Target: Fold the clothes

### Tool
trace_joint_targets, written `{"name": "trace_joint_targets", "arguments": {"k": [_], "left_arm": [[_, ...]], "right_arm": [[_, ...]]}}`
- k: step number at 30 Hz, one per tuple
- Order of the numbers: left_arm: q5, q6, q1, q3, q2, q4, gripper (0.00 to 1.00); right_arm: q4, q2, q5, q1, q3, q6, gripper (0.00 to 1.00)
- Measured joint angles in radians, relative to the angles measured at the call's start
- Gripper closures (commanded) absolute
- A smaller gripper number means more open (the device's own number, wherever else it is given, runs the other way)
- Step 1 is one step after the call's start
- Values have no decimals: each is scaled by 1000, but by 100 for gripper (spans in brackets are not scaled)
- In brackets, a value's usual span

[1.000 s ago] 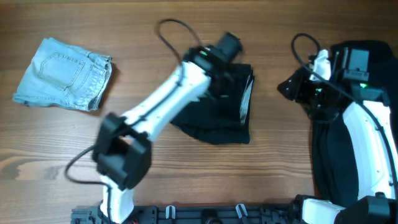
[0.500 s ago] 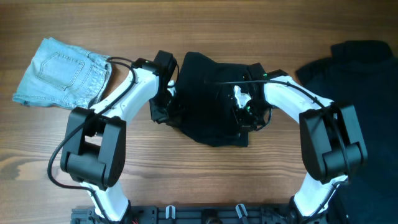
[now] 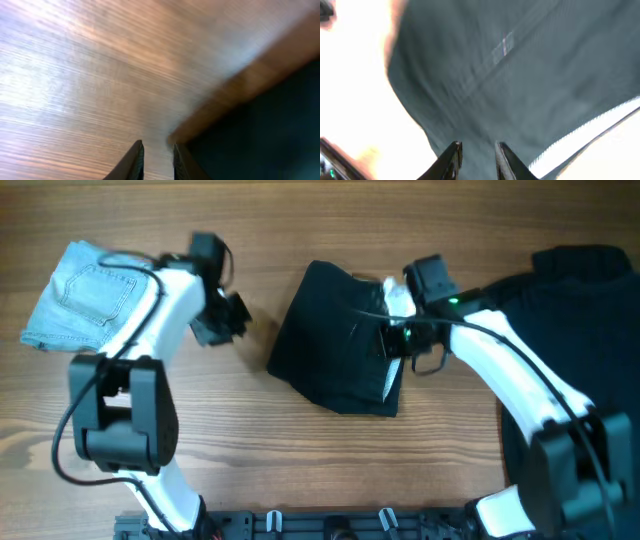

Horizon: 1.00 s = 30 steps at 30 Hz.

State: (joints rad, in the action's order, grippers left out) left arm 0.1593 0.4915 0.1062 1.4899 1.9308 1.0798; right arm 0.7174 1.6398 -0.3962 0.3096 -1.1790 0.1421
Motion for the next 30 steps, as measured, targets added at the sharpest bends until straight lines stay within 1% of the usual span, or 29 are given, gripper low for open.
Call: {"name": "trace_joint_targets", "arguments": {"k": [1, 2, 3, 4, 5, 6, 9, 10, 11, 12, 13, 15, 17, 19, 21, 22, 24, 26, 27, 28, 29, 30], "left_arm": [[34, -29, -9, 79, 1, 36, 78], [71, -52, -8, 134, 0, 47, 80], [114, -75, 3, 165, -7, 49, 84], [135, -88, 19, 169, -10, 61, 87], [148, -95, 43, 169, -11, 76, 88], [158, -98, 97, 164, -11, 82, 88], [122, -68, 225, 63, -14, 23, 90], [114, -40, 260, 1, -14, -21, 91], [110, -25, 285, -59, -12, -48, 91], [103, -11, 294, -106, -16, -111, 91], [92, 5, 301, -187, -19, -204, 89], [52, 52, 306, -304, -18, -306, 88], [22, 91, 298, -355, -48, -412, 90], [-15, 103, 269, -377, -57, -520, 88], [-40, 114, 234, -378, -55, -588, 88], [-47, 122, 206, -372, -51, -614, 86], [-72, 124, 122, -326, -36, -611, 83], [-53, 93, 61, -241, -23, -566, 77], [-27, 73, 37, -147, -15, -497, 71], [-9, 56, 26, -81, -14, -443, 68], [15, 34, 18, 4, -14, -364, 65], [46, 11, 17, 74, -16, -283, 65]], "right_arm": [[-94, -21, 37, -5, -9, 31, 70], [-135, -22, 66, -13, -10, 51, 70], [-150, -17, 90, -21, -10, 64, 70], [-169, -3, 112, -35, -10, 81, 69], [-200, 45, 126, -57, -10, 99, 67], [-212, 98, 137, -78, -10, 106, 66], [-254, 217, 155, -126, -9, 116, 63], [-291, 269, 157, -137, -9, 119, 65], [-305, 290, 158, -138, -9, 114, 72], [-298, 317, 158, -137, -11, 97, 79], [-273, 327, 163, -140, -31, 96, 79], [-193, 336, 162, -143, -55, 105, 78], [-153, 335, 162, -143, -61, 123, 77], [-72, 325, 162, -143, -65, 153, 75], [-24, 314, 161, -142, -60, 166, 75], [-6, 308, 161, -141, -56, 171, 75], [29, 283, 162, -140, -34, 171, 74], [27, 250, 160, -140, -12, 148, 67], [22, 214, 150, -140, -2, 115, 63], [11, 174, 134, -140, -1, 79, 62], [-2, 112, 116, -140, -2, 47, 59], [-15, 53, 103, -140, -2, 23, 57]]}}
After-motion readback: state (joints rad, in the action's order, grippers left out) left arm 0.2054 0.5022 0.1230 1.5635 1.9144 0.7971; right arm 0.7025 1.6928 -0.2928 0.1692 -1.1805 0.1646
